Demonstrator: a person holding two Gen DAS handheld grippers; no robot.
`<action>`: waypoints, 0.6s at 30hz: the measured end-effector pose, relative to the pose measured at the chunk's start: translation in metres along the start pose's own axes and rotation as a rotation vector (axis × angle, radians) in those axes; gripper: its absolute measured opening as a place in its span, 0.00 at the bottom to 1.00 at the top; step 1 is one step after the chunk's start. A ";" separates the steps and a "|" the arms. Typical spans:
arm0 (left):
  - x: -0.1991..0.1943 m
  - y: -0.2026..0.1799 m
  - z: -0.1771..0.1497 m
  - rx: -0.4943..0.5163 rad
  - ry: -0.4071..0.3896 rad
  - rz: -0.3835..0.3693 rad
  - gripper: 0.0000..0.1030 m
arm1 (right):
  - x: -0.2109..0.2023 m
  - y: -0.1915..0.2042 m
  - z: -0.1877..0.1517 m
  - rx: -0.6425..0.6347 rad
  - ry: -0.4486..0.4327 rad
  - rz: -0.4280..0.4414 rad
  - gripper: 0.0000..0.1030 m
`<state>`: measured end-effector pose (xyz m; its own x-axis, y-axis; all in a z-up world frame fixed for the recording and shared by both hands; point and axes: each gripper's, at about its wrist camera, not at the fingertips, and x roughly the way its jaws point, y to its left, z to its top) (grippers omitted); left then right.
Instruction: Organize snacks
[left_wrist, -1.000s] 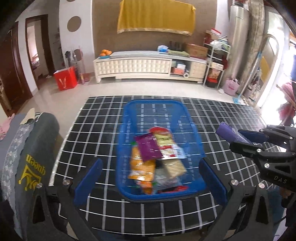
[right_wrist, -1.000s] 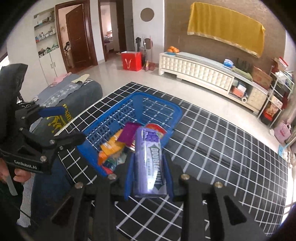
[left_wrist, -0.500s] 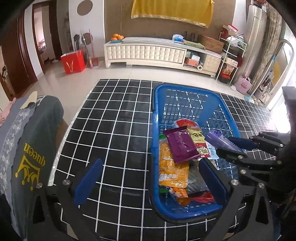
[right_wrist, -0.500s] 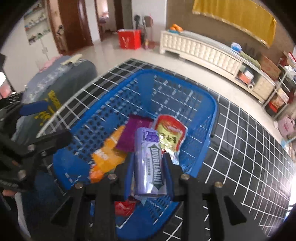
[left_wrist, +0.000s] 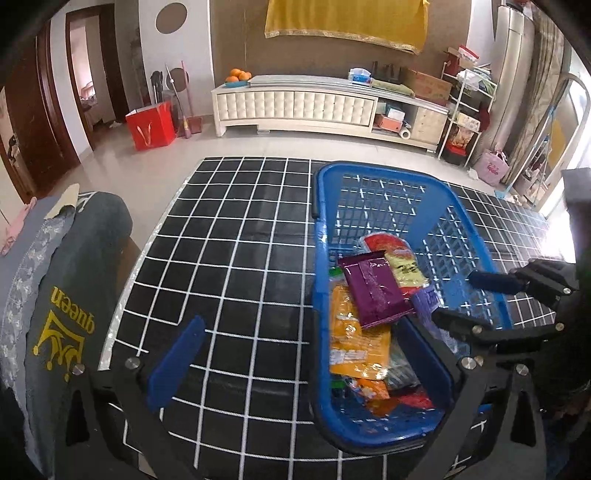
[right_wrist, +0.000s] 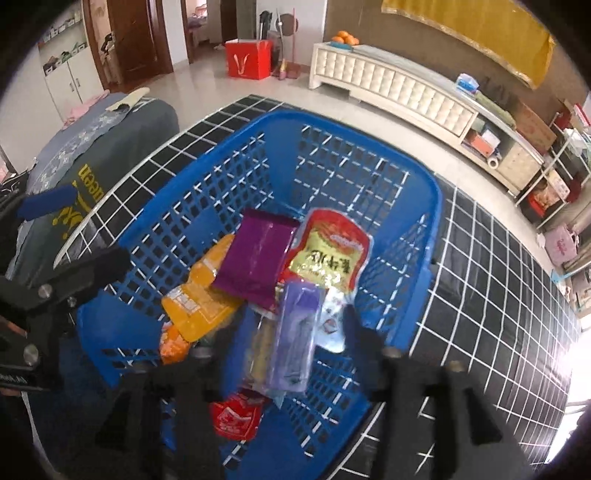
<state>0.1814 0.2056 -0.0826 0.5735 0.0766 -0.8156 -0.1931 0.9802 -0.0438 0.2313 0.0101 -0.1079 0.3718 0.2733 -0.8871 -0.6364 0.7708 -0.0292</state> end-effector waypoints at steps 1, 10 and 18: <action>-0.002 -0.001 -0.001 -0.001 -0.002 0.000 1.00 | -0.007 -0.001 -0.003 0.009 -0.025 0.001 0.64; -0.048 -0.021 -0.014 0.000 -0.073 -0.046 1.00 | -0.075 -0.021 -0.040 0.119 -0.139 -0.034 0.67; -0.099 -0.064 -0.029 0.094 -0.183 -0.083 1.00 | -0.138 -0.022 -0.083 0.176 -0.261 -0.086 0.83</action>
<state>0.1135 0.1302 -0.0155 0.7207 0.0180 -0.6931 -0.0691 0.9966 -0.0459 0.1379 -0.0928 -0.0230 0.5944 0.3236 -0.7362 -0.4768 0.8790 0.0014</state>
